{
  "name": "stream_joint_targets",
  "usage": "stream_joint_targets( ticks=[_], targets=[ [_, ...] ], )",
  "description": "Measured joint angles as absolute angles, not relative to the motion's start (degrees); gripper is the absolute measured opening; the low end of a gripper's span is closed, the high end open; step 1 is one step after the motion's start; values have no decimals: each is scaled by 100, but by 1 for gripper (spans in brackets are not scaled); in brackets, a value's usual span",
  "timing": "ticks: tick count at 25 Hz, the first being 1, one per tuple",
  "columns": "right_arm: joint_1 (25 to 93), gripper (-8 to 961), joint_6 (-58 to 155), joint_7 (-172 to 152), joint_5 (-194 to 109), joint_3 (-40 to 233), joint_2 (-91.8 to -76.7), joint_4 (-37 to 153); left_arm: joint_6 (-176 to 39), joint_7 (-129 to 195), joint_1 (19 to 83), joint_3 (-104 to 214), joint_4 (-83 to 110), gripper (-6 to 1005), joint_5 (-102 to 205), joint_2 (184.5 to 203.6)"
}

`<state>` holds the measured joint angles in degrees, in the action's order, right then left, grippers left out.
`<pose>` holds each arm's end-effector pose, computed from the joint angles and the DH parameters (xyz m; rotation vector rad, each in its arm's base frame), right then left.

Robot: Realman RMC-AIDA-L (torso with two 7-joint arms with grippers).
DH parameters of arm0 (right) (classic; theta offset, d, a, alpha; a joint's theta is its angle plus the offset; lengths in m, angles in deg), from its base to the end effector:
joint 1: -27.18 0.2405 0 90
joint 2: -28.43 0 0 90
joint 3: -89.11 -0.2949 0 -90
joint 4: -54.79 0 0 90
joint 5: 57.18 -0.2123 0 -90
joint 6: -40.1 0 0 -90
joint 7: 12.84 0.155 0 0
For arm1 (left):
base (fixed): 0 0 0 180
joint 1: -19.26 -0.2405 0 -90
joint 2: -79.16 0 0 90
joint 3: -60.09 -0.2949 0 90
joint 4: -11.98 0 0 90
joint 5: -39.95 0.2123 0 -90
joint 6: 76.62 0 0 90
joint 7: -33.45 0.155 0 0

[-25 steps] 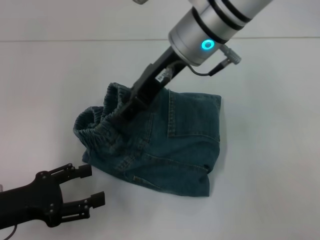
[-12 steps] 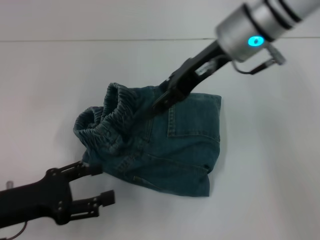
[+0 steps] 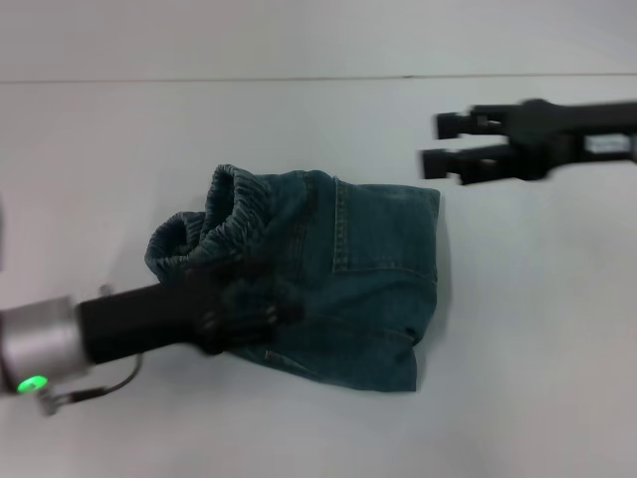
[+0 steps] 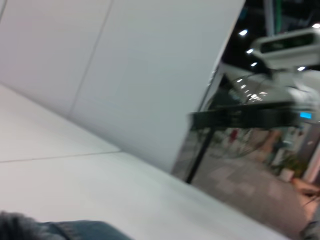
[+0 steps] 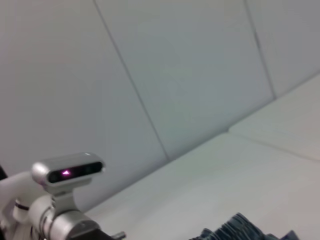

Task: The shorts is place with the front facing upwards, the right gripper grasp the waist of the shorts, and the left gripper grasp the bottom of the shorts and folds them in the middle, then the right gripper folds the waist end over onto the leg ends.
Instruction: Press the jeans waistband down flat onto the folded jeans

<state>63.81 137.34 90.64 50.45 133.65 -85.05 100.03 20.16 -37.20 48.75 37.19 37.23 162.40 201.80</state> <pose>0.2263 0.3894 0.0295 -2.8231 0.7937 0.8066 -0.2899 0.3050 -0.0685 -2.6869 -0.7773 -1.0226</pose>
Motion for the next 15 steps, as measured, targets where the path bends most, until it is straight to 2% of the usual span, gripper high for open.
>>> stream_joint_targets(
  ticks=[4, 8, 15],
  targets=[
    [5858, 958, 13885, 8598, 4754, 13147, -8498, 9848, 1158, -3750, 5208, 3686, 3586, 862, 16238, 20314],
    [5600, 959, 13927, 8476, 4758, 13069, -8514, 9785, 355, -3743, 5368, 3717, 3398, 862, 16130, 20319],
    [5475, 958, 13972, 8407, 4856, 13103, -8568, 9743, -249, -3725, 5239, 3733, 3414, 861, 15428, 20316]
  ],
)
